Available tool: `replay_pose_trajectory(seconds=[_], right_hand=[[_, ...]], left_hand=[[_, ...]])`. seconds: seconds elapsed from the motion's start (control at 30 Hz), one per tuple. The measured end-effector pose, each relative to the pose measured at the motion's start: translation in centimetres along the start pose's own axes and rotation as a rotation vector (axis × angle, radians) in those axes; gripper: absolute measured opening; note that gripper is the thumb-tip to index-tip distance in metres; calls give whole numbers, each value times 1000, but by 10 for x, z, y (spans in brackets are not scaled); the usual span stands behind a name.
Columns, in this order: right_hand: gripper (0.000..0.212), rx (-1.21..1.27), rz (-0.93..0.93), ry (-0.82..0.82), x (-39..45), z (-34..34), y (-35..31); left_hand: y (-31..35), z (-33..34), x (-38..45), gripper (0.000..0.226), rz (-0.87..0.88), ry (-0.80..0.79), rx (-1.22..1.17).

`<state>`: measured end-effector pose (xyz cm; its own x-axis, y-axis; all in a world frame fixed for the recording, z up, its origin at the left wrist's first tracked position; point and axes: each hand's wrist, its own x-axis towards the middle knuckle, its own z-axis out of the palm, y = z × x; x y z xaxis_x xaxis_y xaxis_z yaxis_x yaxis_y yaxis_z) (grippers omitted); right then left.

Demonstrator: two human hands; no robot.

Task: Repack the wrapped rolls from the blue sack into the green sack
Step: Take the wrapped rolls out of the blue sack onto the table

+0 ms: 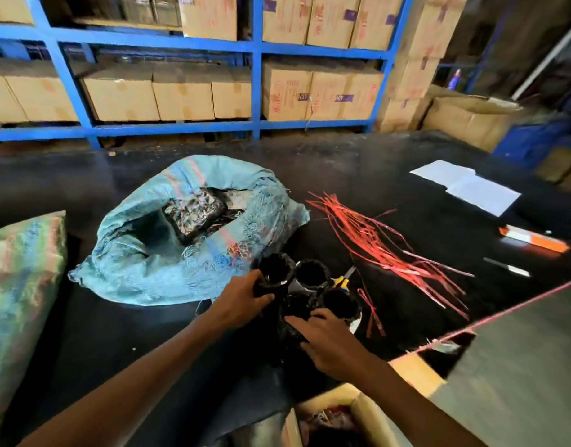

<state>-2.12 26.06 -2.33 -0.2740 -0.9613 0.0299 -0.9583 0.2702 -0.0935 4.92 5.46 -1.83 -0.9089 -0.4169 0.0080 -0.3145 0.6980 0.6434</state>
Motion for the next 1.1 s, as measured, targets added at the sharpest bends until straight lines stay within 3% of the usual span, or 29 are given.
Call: replay_pose_trajectory(seconds=[0.1,0.23,0.37,0.57,0.83,0.97,1.03,1.1], right_hand=[[73,-29,21,42,-2,9,1],[61,-18,36,113,-4,0,2],[43,277,126,165,-1,-15,1],[23,537,285,395,62,-55,18],[26,563,174,366,220,-83,26],[25,567,151,278,300,-73,39],[22,543,142,163,331,-62,44],[18,430,160,-78,353,-44,48]], left_hand=[[-6,17,-4,23,27,-67,-79],[-1,17,2,24,54,-90,-63],[-5,2,3,47,80,-145,-91],[-33,-56,16,26,57,92,-152],[-111,-134,75,16,-56,311,-8],[-161,-144,114,18,-153,138,158],[-176,-146,124,18,-175,-67,290],[-208,-134,130,20,-249,-311,367]])
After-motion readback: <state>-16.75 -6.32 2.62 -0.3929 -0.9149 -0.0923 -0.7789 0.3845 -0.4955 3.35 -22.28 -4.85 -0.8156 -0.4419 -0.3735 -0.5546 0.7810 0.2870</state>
